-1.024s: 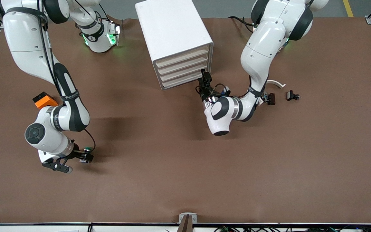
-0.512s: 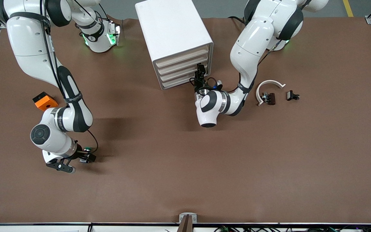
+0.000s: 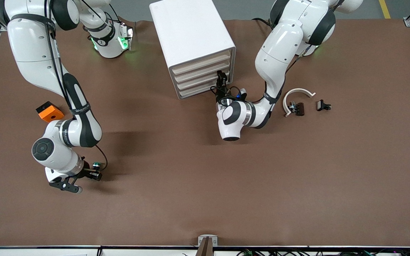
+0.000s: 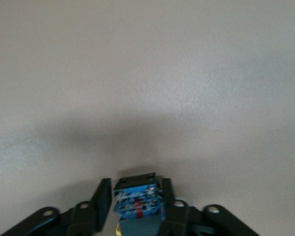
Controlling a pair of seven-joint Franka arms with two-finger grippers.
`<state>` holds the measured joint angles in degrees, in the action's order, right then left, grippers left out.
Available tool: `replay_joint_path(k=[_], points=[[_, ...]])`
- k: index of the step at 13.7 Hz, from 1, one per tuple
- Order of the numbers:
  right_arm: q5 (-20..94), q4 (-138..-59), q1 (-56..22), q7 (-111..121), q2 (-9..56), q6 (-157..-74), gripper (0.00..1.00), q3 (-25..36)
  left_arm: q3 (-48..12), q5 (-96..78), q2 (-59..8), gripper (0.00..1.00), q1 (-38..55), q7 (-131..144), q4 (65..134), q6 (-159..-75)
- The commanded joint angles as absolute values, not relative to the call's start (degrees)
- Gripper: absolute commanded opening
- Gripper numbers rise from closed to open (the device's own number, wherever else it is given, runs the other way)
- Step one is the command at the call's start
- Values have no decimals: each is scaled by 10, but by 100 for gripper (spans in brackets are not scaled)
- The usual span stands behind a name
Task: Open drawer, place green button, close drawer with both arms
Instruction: 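Open the drawer with the left gripper while the right gripper grasps the button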
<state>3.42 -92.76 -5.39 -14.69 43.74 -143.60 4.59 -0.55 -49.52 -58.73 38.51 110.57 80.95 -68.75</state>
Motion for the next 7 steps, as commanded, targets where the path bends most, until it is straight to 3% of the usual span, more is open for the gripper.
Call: replay_joint_path(k=[1, 7], points=[[40, -914, -55, -150, 444, -1431, 0, 48, -5, -514, -590, 0, 362, 1092, 802, -686], [40, -908, -55, -150, 442, -1425, 0, 47, -5, -529, -596, 3, 291, 1096, 797, -686]])
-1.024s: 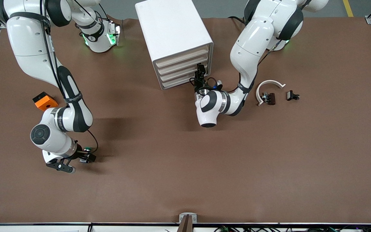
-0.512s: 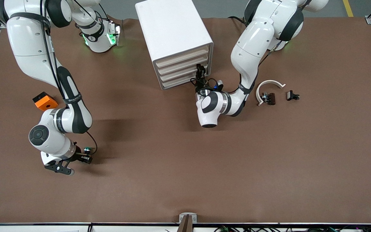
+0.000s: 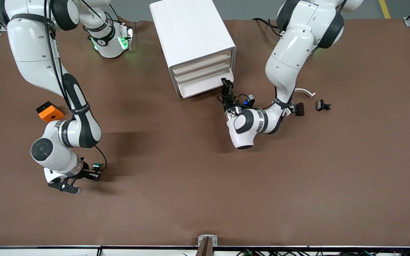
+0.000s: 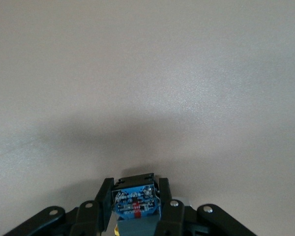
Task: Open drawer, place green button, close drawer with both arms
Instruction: 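Open the drawer with the left gripper while the right gripper grasps the button, then carry the green button with the right gripper over the open drawer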
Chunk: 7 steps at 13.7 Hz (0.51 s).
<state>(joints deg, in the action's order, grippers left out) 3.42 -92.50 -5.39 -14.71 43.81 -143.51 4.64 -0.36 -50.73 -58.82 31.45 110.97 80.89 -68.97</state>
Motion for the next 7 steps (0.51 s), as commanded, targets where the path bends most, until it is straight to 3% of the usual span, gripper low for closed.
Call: replay_joint_path(k=[1, 7], points=[[40, -904, -55, -150, 441, -1413, 0, 47, -4, -533, -596, 3, 280, 1095, 796, -688], [64, -888, -97, -247, 408, -1326, 0, 47, -3, -593, -594, 3, 228, 1099, 778, -693]])
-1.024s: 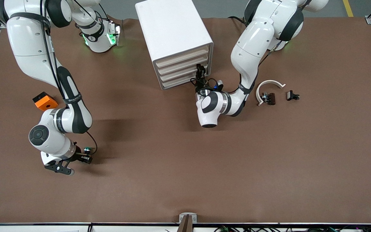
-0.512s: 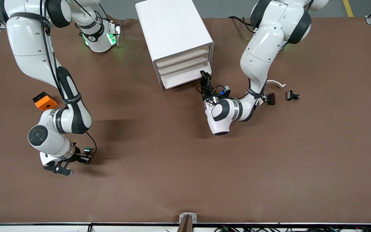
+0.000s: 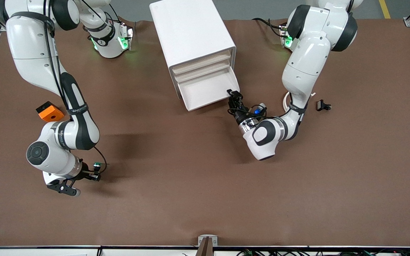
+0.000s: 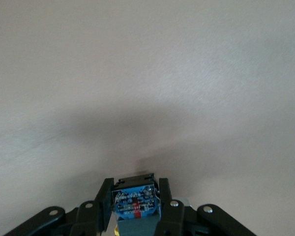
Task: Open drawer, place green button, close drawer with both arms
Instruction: 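Carry the green button with the right gripper over the open drawer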
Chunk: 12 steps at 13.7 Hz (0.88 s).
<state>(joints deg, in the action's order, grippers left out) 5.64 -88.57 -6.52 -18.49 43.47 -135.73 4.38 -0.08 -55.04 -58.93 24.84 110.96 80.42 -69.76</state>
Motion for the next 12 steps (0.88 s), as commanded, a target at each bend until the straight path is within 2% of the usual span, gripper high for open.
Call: replay_joint_path(k=[1, 4, 6, 7, 8, 9, 10, 11, 12], points=[[63, -889, -115, -284, 393, -1305, 0, 47, -3, -600, -594, 4, 222, 1099, 776, -694], [63, -901, -174, -407, 341, -1274, 0, 47, -3, -602, -595, 12, 207, 1096, 776, -703], [63, -903, -217, -473, 316, -1243, 0, 48, -2, -601, -596, 13, 206, 1097, 776, -703], [63, -911, -238, -510, 303, -1240, 0, 48, -2, -601, -597, 21, 206, 1096, 776, -703], [62, -919, -264, -548, 292, -1240, 0, 48, -2, -600, -597, 23, 206, 1095, 777, -703], [62, -926, -287, -586, 280, -1239, 0, 48, -1, -599, -597, 46, 207, 1095, 778, -703], [61, -934, -307, -618, 269, -1240, 0, 48, -1, -596, -597, 86, 209, 1095, 778, -703], [60, -939, -329, -650, 258, -1239, 0, 49, -1, -593, -597, 100, 210, 1093, 778, -703], [57, -943, -350, -685, 251, -1237, 0, 49, 0, -592, -597, 100, 211, 1092, 778, -704]])
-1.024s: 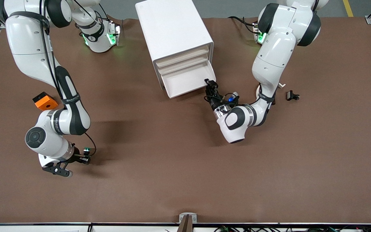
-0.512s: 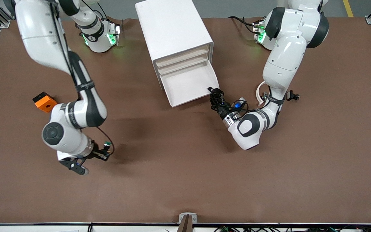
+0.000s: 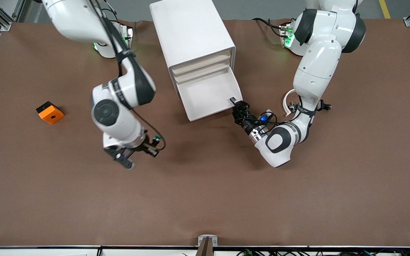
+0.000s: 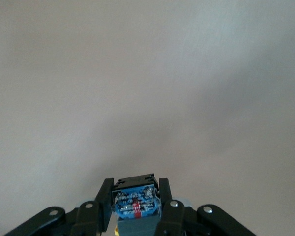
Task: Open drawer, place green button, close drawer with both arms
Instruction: 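Carry the green button with the right gripper over the open drawer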
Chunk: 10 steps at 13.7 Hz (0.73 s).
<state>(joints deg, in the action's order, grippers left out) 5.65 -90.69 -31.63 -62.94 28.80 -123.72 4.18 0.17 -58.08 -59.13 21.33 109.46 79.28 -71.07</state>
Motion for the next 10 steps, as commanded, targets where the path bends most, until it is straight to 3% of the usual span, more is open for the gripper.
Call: replay_joint_path(k=[1, 6, 10], points=[[55, -944, -372, -715, 247, -1232, 0, 50, 3, -591, -597, 100, 211, 1090, 778, -705], [-10, -975, -477, -894, 245, -1236, 0, 50, 5, -531, -590, 100, 210, 1030, 766, -705], [-11, -986, -514, -982, 250, -1230, 0, 50, 0, -428, -570, 100, 213, 885, 747, -705]])
